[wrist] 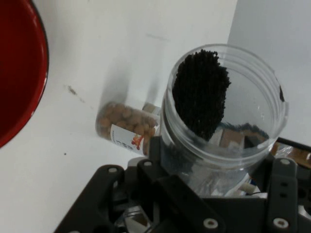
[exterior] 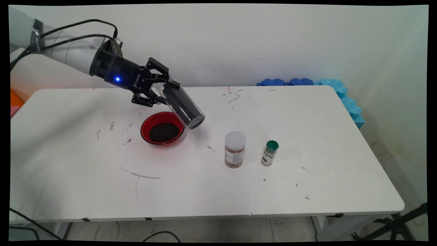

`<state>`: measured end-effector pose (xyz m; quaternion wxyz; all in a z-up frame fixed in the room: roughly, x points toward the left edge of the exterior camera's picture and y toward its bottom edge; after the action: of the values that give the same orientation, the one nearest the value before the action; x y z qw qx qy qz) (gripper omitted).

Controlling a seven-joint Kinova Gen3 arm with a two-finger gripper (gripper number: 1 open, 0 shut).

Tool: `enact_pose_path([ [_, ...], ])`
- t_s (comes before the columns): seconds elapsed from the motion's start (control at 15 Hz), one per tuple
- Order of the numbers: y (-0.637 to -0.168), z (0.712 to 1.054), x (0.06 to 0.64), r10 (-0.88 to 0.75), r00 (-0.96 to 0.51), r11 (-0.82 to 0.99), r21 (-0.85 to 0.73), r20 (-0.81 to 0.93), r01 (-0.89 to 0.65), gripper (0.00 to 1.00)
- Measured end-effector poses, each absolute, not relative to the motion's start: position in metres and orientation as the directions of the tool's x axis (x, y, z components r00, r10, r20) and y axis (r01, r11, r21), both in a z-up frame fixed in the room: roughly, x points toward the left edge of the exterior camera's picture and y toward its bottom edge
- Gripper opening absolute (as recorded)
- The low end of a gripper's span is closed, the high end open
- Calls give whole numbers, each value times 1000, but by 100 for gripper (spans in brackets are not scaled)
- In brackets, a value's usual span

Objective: Pour the black seasoning powder in the red bowl

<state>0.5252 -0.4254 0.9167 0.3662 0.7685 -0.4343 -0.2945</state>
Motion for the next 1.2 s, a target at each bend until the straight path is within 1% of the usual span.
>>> enact_pose_path([
  [0.2, -427, 918, 524, -912, 405, -275, 825, -62, -494, 0],
  [0.73, -434, 921, 522, -956, 215, 23, 784, 198, -620, 0],
  [0.93, -438, 922, 519, -943, 117, 161, 735, 311, -658, 0],
  [1.2, -441, 925, 514, -885, -42, 363, 631, 463, -686, 0],
])
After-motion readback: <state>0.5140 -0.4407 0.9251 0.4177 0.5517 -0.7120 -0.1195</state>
